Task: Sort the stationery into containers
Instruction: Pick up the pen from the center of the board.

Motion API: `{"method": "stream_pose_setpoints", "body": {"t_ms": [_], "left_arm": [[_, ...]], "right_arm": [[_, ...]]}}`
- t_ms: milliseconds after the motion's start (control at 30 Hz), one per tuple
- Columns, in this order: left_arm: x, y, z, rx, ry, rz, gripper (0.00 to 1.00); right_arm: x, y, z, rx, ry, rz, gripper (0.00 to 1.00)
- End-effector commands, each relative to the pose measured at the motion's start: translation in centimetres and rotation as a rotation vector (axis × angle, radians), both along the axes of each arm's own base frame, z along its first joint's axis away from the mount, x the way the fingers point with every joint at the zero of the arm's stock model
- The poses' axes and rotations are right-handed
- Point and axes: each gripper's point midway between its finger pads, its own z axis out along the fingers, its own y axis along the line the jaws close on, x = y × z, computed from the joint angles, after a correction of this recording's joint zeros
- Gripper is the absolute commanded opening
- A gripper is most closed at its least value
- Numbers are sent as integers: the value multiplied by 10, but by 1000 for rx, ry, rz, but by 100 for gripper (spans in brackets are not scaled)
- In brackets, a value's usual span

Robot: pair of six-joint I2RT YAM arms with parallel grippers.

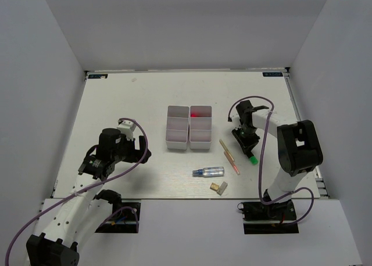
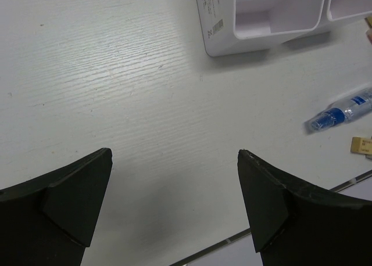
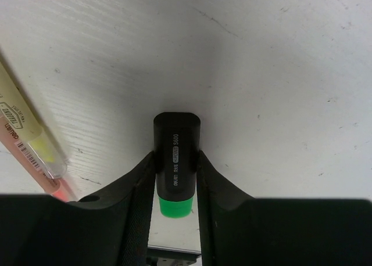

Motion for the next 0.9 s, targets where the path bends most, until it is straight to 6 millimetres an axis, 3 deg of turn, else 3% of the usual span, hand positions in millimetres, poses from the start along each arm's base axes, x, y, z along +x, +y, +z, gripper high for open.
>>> {"method": "stream_pose_setpoints", "body": {"t_ms": [0, 67, 167, 300, 333, 400, 433, 533, 600, 633, 667, 733, 767, 867], "left_arm": [[0, -1, 3, -14, -18, -1, 99], [0, -1, 3, -13, -15, -2, 99], [0, -1, 3, -14, -15, -3, 99], [0, -1, 1, -11, -8, -3, 99], [0, -1, 0, -8, -4, -3, 99], [1, 0, 0, -5, -4, 0, 99], [0, 0, -1, -3, -2, 0, 99], [0, 1, -2, 4, 0, 1, 99], [0, 1, -3, 4, 1, 1, 99], [1, 1, -3, 7, 0, 2, 99], [1, 2, -4, 11, 5, 2, 99], [0, 2, -5, 13, 8, 1, 99], [1, 2, -5, 15, 8, 1, 99], [1, 2, -8, 21, 17, -1, 99]], "right_arm": [[-16, -10, -33, -48, 75, -20, 0], [-16, -8, -28, -31, 73, -21, 0], [-2, 1, -4, 35, 3, 6, 0], [13, 40, 51, 260, -97, 109, 0], [22, 52, 74, 325, -142, 158, 0], [27, 65, 94, 393, -177, 189, 0], [37, 77, 119, 450, -215, 212, 0], [45, 93, 144, 527, -217, 238, 0], [62, 104, 177, 574, -290, 266, 0], [63, 116, 179, 631, -266, 277, 0], [76, 125, 207, 669, -332, 304, 0], [84, 147, 219, 765, -323, 339, 0], [95, 156, 244, 802, -381, 355, 0], [108, 189, 265, 954, -396, 417, 0]]}}
